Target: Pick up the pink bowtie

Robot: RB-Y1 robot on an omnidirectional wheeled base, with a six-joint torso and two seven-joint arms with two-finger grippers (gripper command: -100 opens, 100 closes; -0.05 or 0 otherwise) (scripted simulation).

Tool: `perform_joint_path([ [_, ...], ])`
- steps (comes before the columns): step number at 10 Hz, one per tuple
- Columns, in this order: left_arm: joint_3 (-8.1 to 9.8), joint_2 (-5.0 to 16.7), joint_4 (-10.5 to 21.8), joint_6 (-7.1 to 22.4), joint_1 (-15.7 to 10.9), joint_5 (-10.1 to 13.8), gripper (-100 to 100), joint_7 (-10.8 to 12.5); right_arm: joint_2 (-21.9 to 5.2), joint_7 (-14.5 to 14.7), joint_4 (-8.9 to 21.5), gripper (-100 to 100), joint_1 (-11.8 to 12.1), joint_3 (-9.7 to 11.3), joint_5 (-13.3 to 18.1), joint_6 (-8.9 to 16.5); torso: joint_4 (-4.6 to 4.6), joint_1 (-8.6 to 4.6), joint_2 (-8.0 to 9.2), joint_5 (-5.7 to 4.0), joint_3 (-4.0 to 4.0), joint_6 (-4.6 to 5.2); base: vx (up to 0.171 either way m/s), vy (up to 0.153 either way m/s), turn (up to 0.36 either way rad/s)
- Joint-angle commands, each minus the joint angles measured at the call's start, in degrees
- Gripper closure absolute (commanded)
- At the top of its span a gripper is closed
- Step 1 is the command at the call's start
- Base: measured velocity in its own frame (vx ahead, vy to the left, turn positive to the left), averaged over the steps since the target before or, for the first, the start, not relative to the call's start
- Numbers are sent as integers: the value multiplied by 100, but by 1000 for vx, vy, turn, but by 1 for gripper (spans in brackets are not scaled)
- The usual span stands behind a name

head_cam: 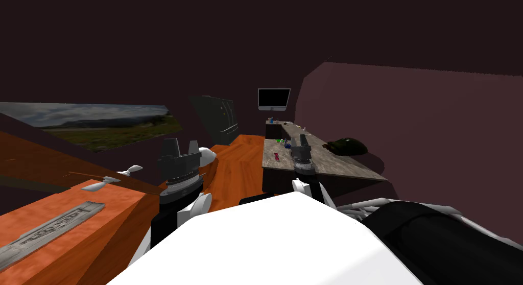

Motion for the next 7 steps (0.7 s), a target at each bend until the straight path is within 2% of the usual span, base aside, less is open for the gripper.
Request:
perform_joint_path([
  [1, 0, 0, 0, 0, 0, 0, 0, 0, -168, 44, 53, -100, 82, 2, -53, 26, 0, 0, 0, 0, 0, 0, -16, 3, -25],
  [5, 0, 0, 0, 0, -1, 0, 0, 0, -813, 294, 374, -100, 539, 3, -364, 170, 6, -4, 29, -1, 17, 1, -65, -3, -45],
  [6, 0, 0, 0, 0, -1, 0, 0, 0, -829, 294, 374, -100, 539, 3, -364, 170, 7, -8, 29, -2, 17, 0, -49, -11, -15],
  [7, 0, 0, 0, 0, -1, 0, 0, 0, -1044, 384, 498, -100, 701, 0, -480, 220, 6, -6, 24, -1, 14, 1, -42, -10, -34],
])
